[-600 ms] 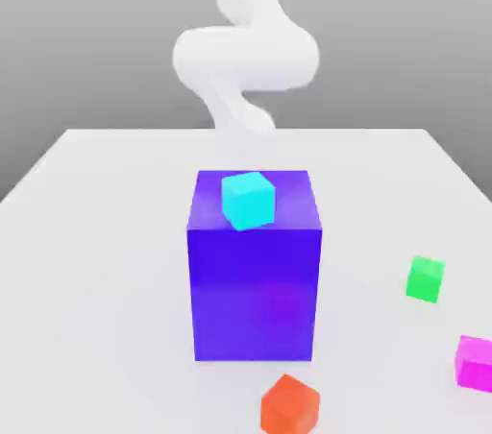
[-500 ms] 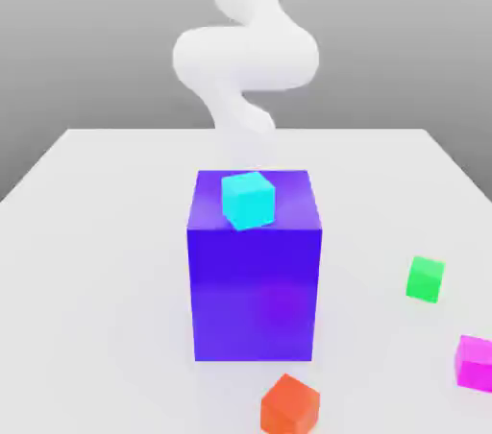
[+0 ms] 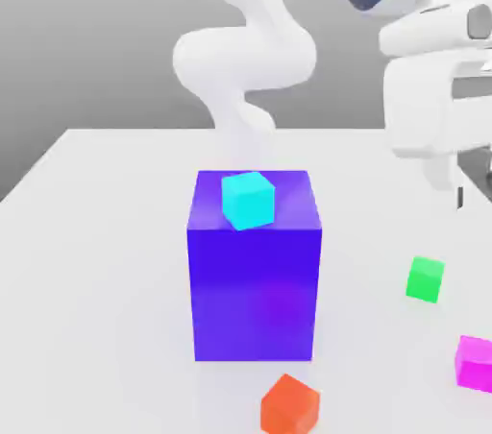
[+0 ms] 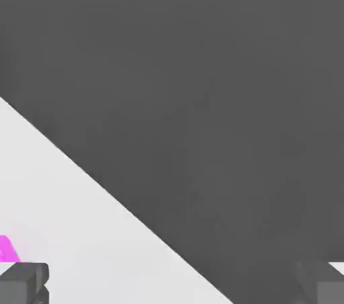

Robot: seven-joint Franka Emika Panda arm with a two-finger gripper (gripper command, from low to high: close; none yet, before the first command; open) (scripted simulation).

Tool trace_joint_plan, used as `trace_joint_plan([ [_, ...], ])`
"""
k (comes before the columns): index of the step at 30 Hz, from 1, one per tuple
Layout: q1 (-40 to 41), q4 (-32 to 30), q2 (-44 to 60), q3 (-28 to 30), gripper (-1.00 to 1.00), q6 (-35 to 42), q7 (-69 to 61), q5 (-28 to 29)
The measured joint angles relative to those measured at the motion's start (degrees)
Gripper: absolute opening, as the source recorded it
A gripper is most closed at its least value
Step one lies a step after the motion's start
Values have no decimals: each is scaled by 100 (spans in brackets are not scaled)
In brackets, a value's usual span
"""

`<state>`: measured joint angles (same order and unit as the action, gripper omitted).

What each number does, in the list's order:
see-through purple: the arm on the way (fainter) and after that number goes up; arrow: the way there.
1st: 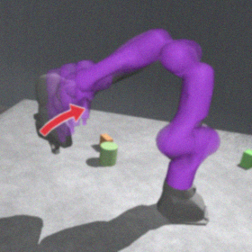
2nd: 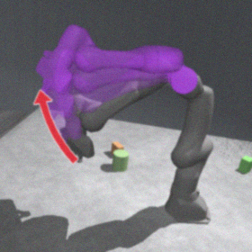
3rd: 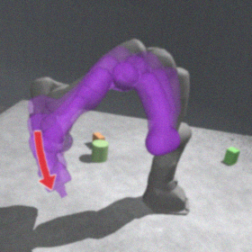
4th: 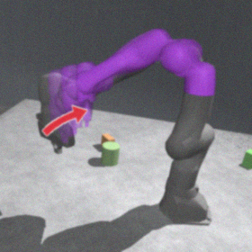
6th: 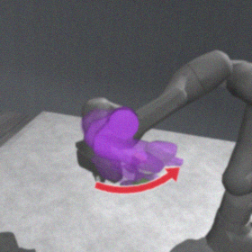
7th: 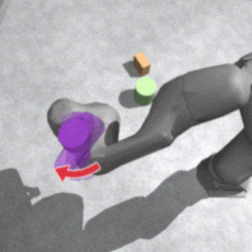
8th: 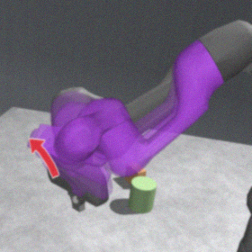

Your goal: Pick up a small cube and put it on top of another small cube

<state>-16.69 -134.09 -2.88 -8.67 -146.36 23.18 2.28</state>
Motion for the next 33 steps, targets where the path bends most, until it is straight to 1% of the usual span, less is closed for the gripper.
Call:
trace_joint_plan([
  [2, -223, -22, 419, -79, 0, -139, -170, 91],
  [9, -641, -92, 1904, -337, 0, -614, -663, 554],
  [14, -965, 73, 2947, -79, 0, -1292, -502, 969],
  [15, -1019, 104, 3090, -17, -100, -1405, -477, 1007],
  [21, -1042, 120, 3161, 10, -100, -1453, -453, 1037],
  [23, -980, 73, 2959, -70, -100, -1296, -509, 965],
  [26, -841, -54, 2398, -259, -100, -866, -686, 727],
  [28, -821, -322, 1992, -432, -100, -727, -887, 624],
  [33, -961, -1311, 946, -918, -100, -693, -1698, 245],
])
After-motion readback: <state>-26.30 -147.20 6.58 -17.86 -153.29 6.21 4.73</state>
